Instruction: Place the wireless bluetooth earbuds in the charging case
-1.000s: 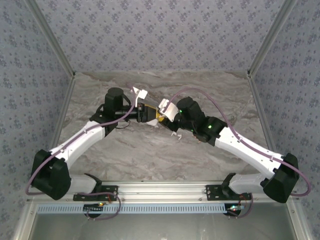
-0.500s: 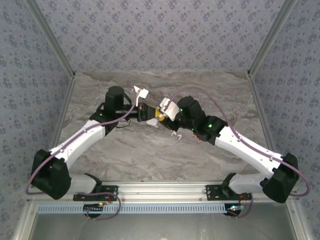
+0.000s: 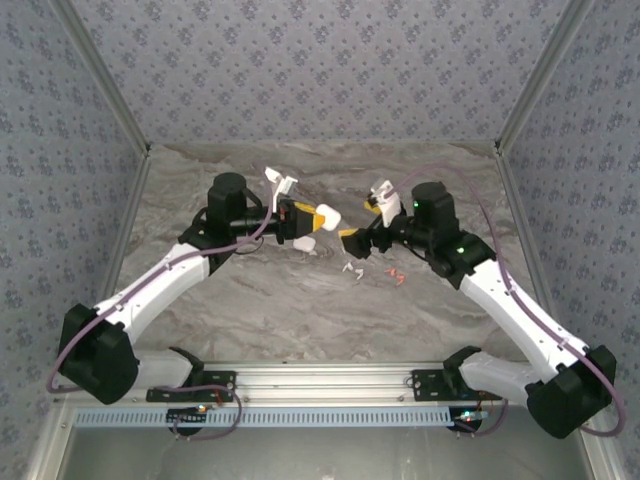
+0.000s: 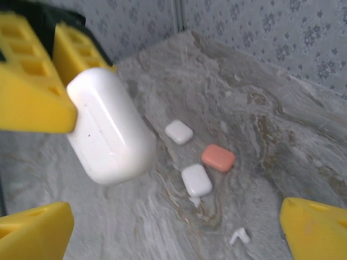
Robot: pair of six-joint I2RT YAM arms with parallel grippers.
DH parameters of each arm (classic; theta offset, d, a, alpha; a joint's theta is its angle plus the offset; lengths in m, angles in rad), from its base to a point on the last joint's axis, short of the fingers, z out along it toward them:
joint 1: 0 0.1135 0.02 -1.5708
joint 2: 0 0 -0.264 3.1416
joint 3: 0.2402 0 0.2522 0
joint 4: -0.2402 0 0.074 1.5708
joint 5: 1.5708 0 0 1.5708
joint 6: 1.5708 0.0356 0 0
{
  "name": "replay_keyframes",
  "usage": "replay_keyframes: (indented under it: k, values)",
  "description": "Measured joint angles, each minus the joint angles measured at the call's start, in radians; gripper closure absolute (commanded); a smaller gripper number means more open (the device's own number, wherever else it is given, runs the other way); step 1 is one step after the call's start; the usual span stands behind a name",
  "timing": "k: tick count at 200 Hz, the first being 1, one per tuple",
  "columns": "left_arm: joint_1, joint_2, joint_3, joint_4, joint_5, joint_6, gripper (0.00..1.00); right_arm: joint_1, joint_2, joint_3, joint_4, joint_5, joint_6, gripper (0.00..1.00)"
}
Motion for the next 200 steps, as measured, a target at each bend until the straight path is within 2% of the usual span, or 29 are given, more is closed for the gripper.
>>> replay_keyframes:
  k: [22,55,122,183,200]
  values:
    - [-0.026,-0.037,-0.038,0.068,-0.035,0.040,0.94,-0.042,-0.010,-0.021,0.080,-0.084,0.091,0.01]
    - [-0.073,-0.064,-0.042,0.117,-0.080,0.110,0.97,-0.059,-0.009,-0.032,0.196,-0.147,0.195,0.07]
    - [-0.079,-0.074,-0.042,0.143,-0.106,0.150,0.99,-0.069,-0.003,-0.032,0.250,-0.148,0.249,0.17]
    - [-0.079,-0.074,-0.042,0.142,-0.120,0.150,1.00,-0.088,0.008,-0.032,0.251,-0.144,0.256,0.18]
    - [-0.079,-0.074,-0.044,0.142,-0.127,0.150,1.00,-0.088,0.011,-0.032,0.256,-0.149,0.261,0.13]
